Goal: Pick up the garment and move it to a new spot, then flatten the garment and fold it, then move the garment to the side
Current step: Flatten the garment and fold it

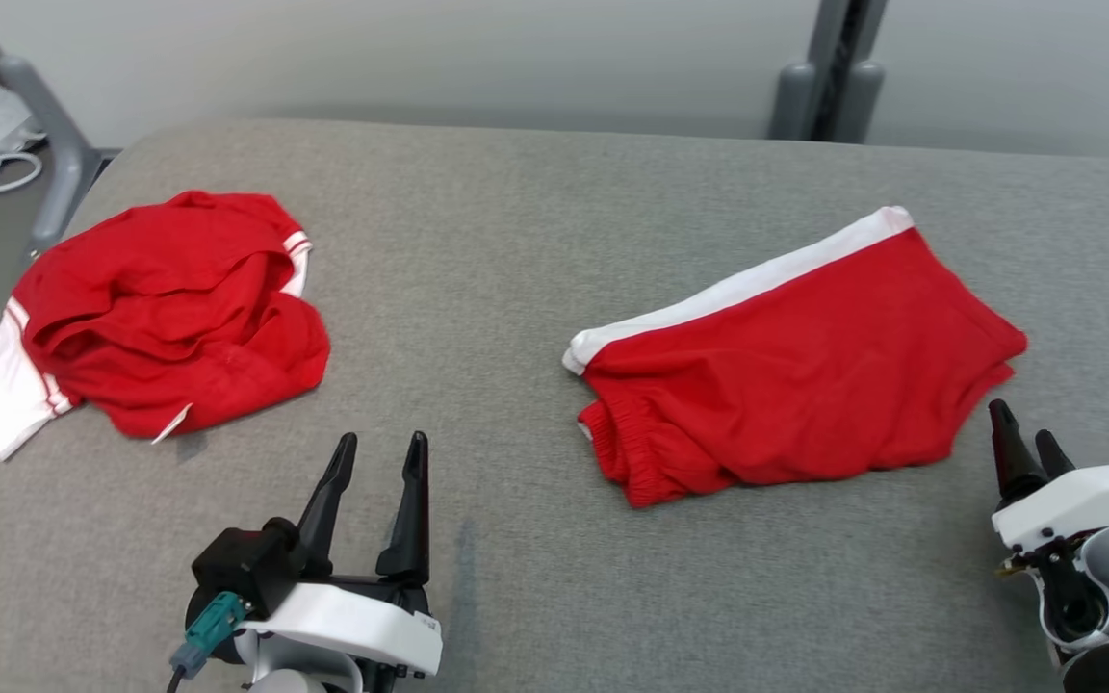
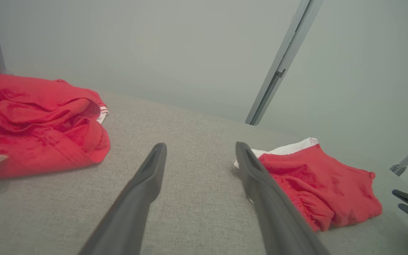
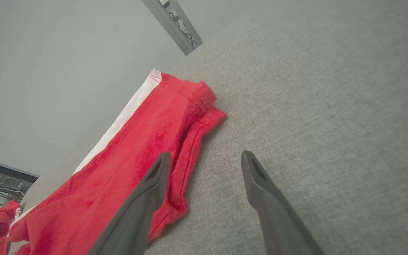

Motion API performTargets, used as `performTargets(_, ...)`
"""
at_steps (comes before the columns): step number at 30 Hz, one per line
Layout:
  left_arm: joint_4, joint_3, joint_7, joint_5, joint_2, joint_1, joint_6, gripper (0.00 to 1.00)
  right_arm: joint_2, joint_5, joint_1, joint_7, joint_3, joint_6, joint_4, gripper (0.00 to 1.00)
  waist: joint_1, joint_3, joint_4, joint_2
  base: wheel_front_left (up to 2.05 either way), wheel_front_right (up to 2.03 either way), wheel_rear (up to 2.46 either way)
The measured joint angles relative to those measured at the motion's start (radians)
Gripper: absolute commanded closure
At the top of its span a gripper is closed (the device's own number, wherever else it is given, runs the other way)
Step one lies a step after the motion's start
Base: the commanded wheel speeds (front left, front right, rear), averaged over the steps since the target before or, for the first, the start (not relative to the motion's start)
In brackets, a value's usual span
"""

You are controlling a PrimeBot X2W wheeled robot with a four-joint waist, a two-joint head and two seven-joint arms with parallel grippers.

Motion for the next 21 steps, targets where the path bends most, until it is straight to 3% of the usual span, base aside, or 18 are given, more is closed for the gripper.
performTargets(21,-0.021,-0.058,0.000,-0.025,-0.001,-0.047,0.011,0.00,-0.081,0.128,-0.243,0.094,-0.062,-0.002,0.231,0.00,0.0000,0.110,0.152,0.0000,0.00,0.00,0.00)
